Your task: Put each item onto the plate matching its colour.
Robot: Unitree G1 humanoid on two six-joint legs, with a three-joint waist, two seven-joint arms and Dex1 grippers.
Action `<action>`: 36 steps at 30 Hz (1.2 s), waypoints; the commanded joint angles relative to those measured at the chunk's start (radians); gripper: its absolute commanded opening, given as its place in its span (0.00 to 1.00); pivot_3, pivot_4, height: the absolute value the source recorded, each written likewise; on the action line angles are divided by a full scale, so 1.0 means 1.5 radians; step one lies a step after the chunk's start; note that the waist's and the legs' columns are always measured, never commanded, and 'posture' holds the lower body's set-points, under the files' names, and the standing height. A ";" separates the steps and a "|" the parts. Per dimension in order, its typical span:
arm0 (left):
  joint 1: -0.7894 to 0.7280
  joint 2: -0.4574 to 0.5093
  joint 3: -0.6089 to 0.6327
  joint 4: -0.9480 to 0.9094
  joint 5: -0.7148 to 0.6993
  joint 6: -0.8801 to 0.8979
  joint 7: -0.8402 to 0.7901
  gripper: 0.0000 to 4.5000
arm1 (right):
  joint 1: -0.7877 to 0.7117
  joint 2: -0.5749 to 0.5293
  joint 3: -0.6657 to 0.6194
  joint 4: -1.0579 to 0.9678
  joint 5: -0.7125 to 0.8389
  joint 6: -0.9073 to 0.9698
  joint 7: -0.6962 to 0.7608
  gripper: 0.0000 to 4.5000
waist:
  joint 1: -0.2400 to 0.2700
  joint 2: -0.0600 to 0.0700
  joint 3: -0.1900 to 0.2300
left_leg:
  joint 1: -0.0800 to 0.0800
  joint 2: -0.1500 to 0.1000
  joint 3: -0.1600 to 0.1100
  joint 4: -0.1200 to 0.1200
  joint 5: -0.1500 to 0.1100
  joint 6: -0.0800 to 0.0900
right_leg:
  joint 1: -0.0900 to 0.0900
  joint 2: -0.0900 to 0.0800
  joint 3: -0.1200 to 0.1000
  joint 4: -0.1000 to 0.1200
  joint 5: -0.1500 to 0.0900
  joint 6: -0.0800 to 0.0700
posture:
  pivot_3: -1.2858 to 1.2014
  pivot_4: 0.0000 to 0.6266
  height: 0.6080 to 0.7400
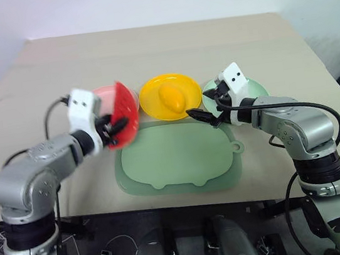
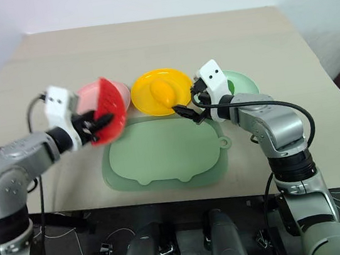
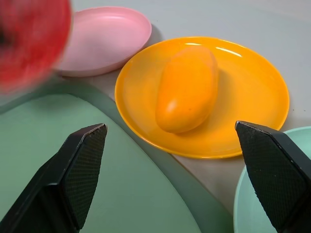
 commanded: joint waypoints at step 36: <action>-0.078 0.057 -0.018 0.231 0.163 -0.249 -0.196 1.00 | 0.003 -0.004 -0.045 -0.018 0.025 -0.027 -0.004 1.00 | -0.004 0.000 0.000 | -0.001 0.000 0.000 0.002 0.000 0.000 | -0.001 0.000 0.000 0.002 0.000 0.000 | 0.52 0.24 0.67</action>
